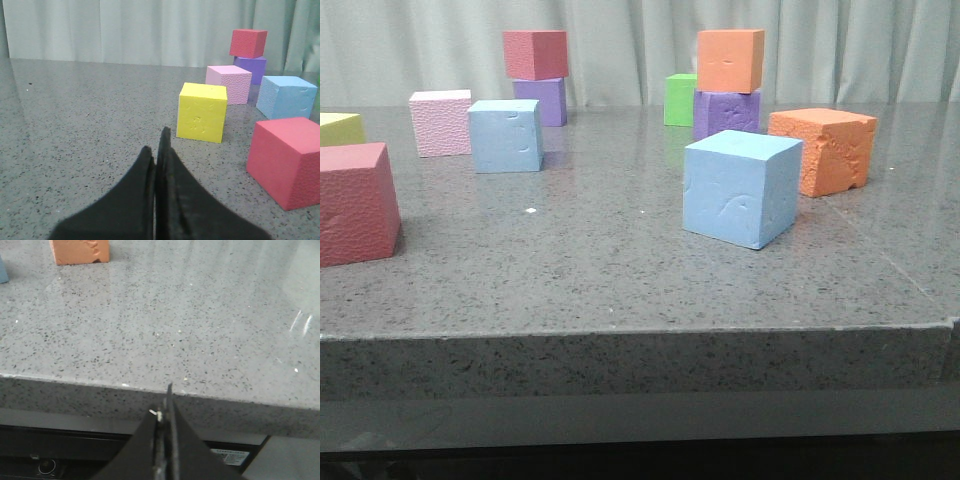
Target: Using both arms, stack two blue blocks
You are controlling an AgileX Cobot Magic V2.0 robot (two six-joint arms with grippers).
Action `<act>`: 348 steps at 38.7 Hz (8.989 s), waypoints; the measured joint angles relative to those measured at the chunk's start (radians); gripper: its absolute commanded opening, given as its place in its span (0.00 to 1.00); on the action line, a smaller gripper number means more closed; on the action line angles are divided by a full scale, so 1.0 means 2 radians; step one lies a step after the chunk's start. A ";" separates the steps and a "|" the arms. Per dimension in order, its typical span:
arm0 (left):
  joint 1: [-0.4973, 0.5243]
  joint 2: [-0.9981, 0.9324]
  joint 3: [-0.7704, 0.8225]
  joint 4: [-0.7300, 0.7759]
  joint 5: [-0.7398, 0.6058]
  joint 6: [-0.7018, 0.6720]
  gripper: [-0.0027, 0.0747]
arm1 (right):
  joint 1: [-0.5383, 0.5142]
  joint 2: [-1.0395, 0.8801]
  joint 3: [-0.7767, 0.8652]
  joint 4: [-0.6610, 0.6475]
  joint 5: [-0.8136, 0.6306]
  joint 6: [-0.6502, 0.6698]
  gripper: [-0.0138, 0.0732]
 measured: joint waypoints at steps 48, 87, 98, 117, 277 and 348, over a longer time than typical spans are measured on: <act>0.000 0.000 0.000 0.000 -0.001 0.000 0.01 | 0.000 0.000 0.002 0.000 -0.038 0.000 0.08; 0.000 0.000 -0.001 -0.003 -0.213 0.000 0.01 | 0.000 0.000 -0.011 0.012 -0.196 0.000 0.08; 0.000 0.023 -0.087 -0.004 -0.181 0.000 0.01 | 0.000 0.013 -0.154 0.013 -0.156 0.000 0.09; 0.000 0.281 -0.280 0.027 0.043 0.000 0.01 | 0.000 0.244 -0.359 0.013 0.082 0.000 0.09; 0.000 0.288 -0.282 0.025 0.012 0.000 0.90 | 0.351 0.819 -0.735 0.090 0.267 -0.263 0.91; -0.175 0.531 -0.473 0.043 0.042 0.001 0.90 | 0.082 0.202 -0.236 0.100 0.037 -0.045 0.08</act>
